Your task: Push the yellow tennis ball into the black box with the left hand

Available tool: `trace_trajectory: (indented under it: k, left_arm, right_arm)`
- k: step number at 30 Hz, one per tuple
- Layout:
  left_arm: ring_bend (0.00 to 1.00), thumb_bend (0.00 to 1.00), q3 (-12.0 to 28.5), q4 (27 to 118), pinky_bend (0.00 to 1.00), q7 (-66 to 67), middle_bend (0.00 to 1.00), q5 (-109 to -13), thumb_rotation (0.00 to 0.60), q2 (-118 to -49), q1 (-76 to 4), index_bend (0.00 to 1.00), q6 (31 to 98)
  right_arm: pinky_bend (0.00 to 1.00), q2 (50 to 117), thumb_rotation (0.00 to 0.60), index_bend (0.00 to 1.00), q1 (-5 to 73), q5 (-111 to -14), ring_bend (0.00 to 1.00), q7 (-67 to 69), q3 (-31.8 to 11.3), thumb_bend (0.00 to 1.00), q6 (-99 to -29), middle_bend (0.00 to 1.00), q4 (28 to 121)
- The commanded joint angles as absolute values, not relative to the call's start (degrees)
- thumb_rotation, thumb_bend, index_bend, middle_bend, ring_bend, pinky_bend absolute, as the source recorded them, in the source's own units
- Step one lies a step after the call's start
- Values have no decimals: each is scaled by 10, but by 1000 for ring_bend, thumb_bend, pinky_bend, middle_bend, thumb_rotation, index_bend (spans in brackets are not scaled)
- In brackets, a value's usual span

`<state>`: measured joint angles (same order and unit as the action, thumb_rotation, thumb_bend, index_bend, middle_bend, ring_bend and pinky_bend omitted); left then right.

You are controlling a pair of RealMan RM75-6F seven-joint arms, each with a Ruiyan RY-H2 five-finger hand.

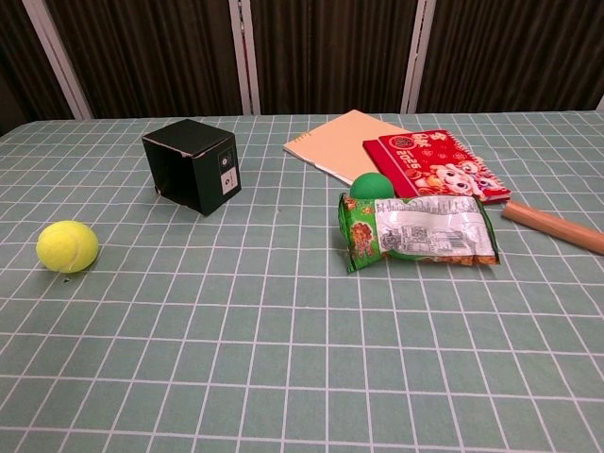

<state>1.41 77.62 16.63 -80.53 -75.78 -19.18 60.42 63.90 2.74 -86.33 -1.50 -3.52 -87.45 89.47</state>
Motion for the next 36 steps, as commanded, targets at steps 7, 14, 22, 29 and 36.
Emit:
trace_trajectory:
  k: [7,14,22,29,36]
  left_arm:
    - [483,347,15,747,525,157,517,-819,600,-790,-225,516,579]
    - [483,346,17,730,496,143,515,-821,600,-804,-243,516,563]
    - [439,344,24,711,398,123,468,-824,600,-820,-263,501,555]
    - [414,343,27,696,379,109,442,-837,600,-835,-279,484,558]
    - [389,337,35,673,332,92,417,-844,600,-857,-296,449,564]
  right_arm:
    - [0,637,600,0,27,-857,0,-6,-39,321,-872,0,891]
    - [0,635,600,0,28,-853,0,-3,-41,320,-868,0,891]
    - [0,633,600,0,28,-855,0,6,-40,321,-866,0,891]
    - [0,631,600,0,29,-852,0,9,-41,321,-862,0,892]
    - [0,630,600,0,30,-851,0,15,-41,321,-859,0,890]
